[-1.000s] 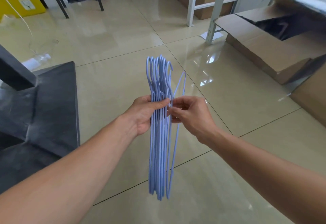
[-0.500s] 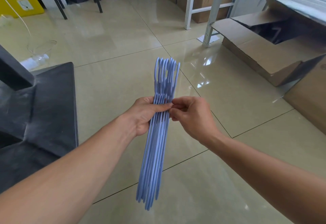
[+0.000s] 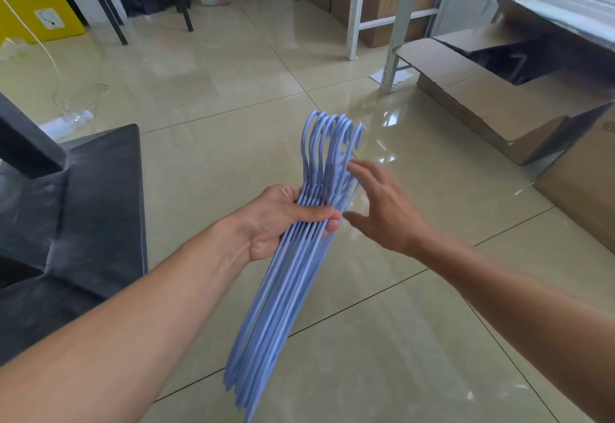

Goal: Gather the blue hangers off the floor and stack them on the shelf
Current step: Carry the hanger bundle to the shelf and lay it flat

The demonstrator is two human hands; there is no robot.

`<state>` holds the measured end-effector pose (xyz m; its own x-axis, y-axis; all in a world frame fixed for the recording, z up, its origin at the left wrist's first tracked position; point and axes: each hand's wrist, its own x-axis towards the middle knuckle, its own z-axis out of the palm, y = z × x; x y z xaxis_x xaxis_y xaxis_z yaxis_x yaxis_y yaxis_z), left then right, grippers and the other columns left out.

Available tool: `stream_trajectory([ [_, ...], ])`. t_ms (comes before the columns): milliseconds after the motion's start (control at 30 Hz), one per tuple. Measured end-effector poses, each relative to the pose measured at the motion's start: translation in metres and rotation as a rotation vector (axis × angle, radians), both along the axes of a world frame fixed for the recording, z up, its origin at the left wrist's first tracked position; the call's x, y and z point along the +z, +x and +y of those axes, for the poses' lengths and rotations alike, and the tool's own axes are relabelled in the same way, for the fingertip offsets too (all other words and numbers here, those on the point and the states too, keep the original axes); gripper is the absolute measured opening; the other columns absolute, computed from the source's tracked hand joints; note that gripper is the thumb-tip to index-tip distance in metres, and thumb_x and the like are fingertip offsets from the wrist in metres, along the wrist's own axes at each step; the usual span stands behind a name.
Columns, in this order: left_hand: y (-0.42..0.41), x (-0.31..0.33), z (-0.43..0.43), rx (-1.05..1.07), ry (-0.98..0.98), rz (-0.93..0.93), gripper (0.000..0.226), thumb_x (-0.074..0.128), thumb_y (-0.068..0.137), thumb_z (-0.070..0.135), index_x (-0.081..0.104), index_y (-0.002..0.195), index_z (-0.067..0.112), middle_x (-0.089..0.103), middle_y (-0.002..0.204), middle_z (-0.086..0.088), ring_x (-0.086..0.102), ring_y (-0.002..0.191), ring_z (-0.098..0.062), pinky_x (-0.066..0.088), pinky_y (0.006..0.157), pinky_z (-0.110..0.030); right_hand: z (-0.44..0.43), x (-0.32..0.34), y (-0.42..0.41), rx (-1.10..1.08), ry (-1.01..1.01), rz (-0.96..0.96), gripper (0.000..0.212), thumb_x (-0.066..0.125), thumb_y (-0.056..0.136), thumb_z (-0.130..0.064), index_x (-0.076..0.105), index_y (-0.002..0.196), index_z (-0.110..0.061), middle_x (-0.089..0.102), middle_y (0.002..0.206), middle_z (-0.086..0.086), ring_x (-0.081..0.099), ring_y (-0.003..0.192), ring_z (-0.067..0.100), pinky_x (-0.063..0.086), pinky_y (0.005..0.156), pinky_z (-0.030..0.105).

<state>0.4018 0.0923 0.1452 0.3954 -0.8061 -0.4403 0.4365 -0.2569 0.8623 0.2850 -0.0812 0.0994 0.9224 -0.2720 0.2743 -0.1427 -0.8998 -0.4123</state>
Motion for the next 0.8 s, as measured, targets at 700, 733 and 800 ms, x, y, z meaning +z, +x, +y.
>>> stream_trajectory([
  [700,0.004,0.016,0.001,-0.294,0.014,0.046,0.011,0.062,0.079,0.009,0.067,0.089,0.007,0.073,0.079,-0.004,0.070,0.068,-0.010,0.054,0.058,-0.018,-0.001,0.015,0.006,0.265,-0.101,-0.167,0.028,0.043,0.079,-0.009,0.062,0.100,-0.013,0.067,0.077,0.008,0.052,0.072,0.021,0.023,0.068,0.014],
  [733,0.005,0.015,0.001,-0.300,0.013,0.039,0.012,0.062,0.078,0.010,0.067,0.089,0.008,0.073,0.079,-0.004,0.070,0.068,-0.010,0.054,0.058,-0.019,-0.003,0.016,0.006,0.262,-0.134,-0.146,0.028,0.045,0.081,-0.009,0.067,0.100,-0.008,0.068,0.078,0.008,0.056,0.073,0.023,0.028,0.067,0.017],
  [800,0.008,0.015,0.000,-0.320,0.009,0.036,0.012,0.063,0.079,0.010,0.067,0.090,0.008,0.072,0.080,-0.005,0.069,0.070,-0.012,0.054,0.060,-0.020,-0.008,0.018,0.008,0.273,-0.197,-0.070,0.026,0.050,0.080,-0.003,0.069,0.098,-0.003,0.067,0.075,0.008,0.060,0.068,0.029,0.042,0.060,0.027],
])
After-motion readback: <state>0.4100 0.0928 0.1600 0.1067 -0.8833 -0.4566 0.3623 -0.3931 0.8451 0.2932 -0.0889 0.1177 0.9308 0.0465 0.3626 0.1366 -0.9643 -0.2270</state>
